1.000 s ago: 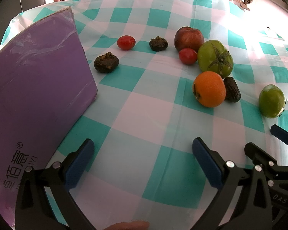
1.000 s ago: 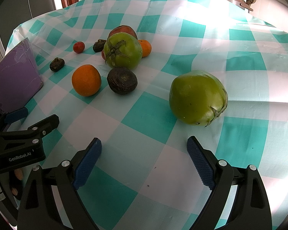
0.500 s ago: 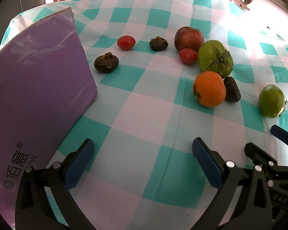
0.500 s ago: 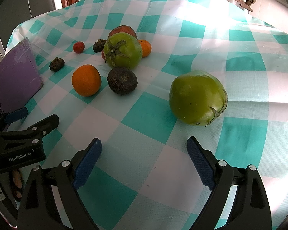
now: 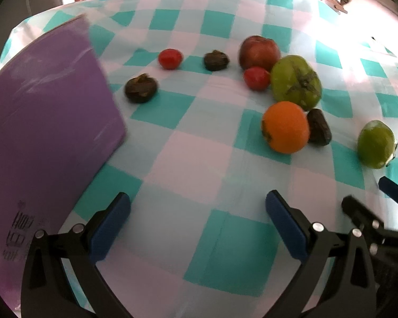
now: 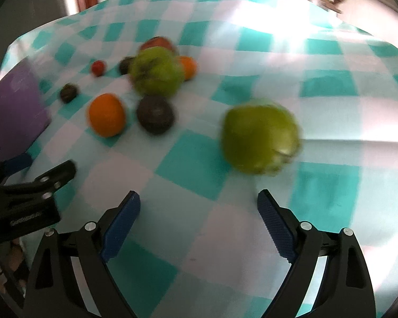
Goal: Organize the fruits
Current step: 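Grasp the orange with the left tool while the right tool grasps the large green tomato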
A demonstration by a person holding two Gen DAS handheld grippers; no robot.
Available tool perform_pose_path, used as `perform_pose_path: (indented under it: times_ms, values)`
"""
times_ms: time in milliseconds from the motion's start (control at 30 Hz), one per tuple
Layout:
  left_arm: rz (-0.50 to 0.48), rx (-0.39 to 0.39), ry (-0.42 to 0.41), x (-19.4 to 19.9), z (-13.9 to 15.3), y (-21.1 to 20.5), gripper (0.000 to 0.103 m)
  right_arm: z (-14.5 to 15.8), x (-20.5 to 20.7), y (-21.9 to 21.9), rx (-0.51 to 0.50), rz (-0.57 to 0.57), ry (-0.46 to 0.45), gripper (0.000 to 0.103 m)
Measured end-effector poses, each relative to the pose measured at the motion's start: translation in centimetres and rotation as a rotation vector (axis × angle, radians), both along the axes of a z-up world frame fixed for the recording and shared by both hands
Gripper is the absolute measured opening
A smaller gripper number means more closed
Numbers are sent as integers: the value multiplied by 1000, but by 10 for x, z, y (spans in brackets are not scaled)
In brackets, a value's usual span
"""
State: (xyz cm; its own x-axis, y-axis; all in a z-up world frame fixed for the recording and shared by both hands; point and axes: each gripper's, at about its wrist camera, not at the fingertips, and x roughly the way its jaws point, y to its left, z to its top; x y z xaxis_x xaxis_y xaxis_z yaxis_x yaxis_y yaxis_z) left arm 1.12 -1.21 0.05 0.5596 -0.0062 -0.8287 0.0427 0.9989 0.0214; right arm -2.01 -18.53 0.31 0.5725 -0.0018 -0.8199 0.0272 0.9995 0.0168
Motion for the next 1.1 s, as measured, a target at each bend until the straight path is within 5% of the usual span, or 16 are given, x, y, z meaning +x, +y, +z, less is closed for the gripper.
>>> perform_pose_path:
  times_ms: [200,667,867,967,1067,1100]
  values:
    - [-108,2,6,19,0,-28,102,2,13,-13,-48,-20,-17,86]
    - [-171,-1,-1,71,-2,-54,96,7,42,-15,-182,-31,-62,86]
    - [-193,-1,-41,67,1,-48,69,5,52,-5,-197,56,-55,86]
    - [-207,-2,-55,61,3,-40,47,5,59,-6,-166,62,-42,85]
    - [-195,-5,-53,57,4,-29,41,7,61,-11,-197,22,-40,64]
    - [-188,-3,-50,54,5,-24,41,9,61,-15,-171,26,-28,63]
